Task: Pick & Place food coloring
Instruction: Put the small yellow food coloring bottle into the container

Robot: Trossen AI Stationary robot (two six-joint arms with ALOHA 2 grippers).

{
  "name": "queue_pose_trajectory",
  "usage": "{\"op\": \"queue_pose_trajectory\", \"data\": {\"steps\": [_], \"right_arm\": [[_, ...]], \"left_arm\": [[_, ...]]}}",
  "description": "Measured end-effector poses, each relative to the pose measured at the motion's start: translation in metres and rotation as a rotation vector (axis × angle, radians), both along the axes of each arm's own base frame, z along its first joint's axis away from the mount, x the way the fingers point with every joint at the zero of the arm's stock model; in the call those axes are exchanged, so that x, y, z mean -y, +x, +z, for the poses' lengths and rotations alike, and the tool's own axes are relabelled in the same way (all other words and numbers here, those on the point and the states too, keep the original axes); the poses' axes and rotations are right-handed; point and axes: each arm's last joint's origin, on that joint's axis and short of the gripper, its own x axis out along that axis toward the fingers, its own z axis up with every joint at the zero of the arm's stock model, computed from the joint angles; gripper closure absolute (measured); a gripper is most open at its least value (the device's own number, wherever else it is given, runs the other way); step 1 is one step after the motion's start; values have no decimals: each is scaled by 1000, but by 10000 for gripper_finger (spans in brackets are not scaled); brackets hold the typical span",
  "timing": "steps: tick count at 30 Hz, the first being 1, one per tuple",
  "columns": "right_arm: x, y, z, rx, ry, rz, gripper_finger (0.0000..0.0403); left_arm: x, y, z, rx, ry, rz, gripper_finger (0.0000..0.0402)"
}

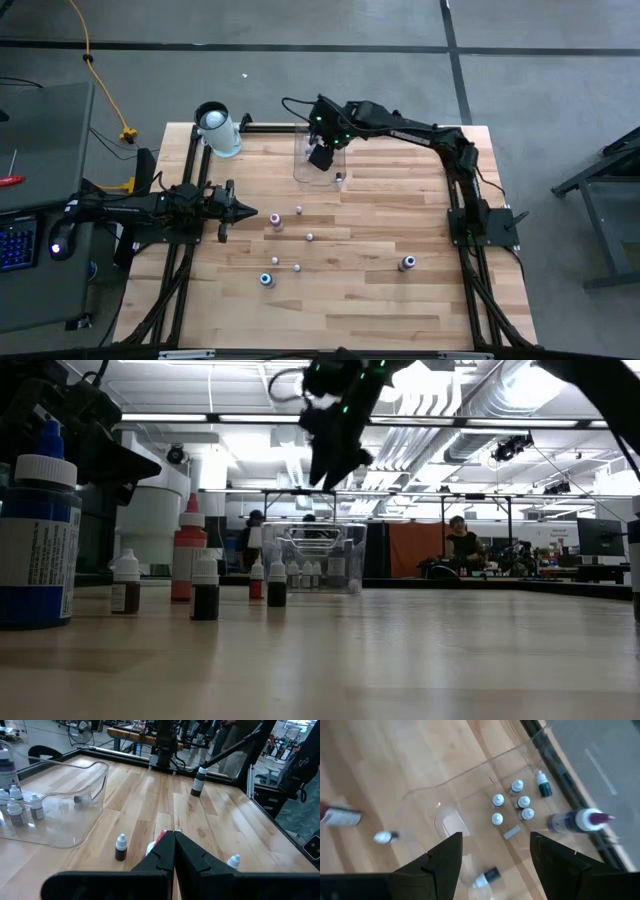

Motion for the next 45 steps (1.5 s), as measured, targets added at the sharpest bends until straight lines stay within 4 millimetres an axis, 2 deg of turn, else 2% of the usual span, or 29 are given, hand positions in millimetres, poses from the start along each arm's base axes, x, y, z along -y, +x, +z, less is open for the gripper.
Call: {"op": "queue_pose_trajectory", "data": {"steps": [7,11,18,23,26,30,35,39,45], "right_arm": [[-41,-25,33,-11,-22,116,182],[-73,-51,36,83,-27,192,182],[-130,-116,7,302,-94,282,183],[-159,-137,-34,352,-50,318,183],[-180,-140,-58,383,0,364,182],[-206,-142,-79,469,-50,475,183],[-219,-140,-120,374,-100,568,183],[-221,-118,-134,380,-78,600,183],[-213,-70,-136,379,-36,596,183]], "left_arm": [[0,0,0,0,0,0,401],[0,0,0,0,0,0,401],[0,0,0,0,0,0,401],[0,0,0,0,0,0,401],[0,0,0,0,0,0,401],[0,0,0,0,0,0,401],[0,0,0,0,0,0,401],[0,0,0,0,0,0,401],[0,0,0,0,0,0,401]]}}
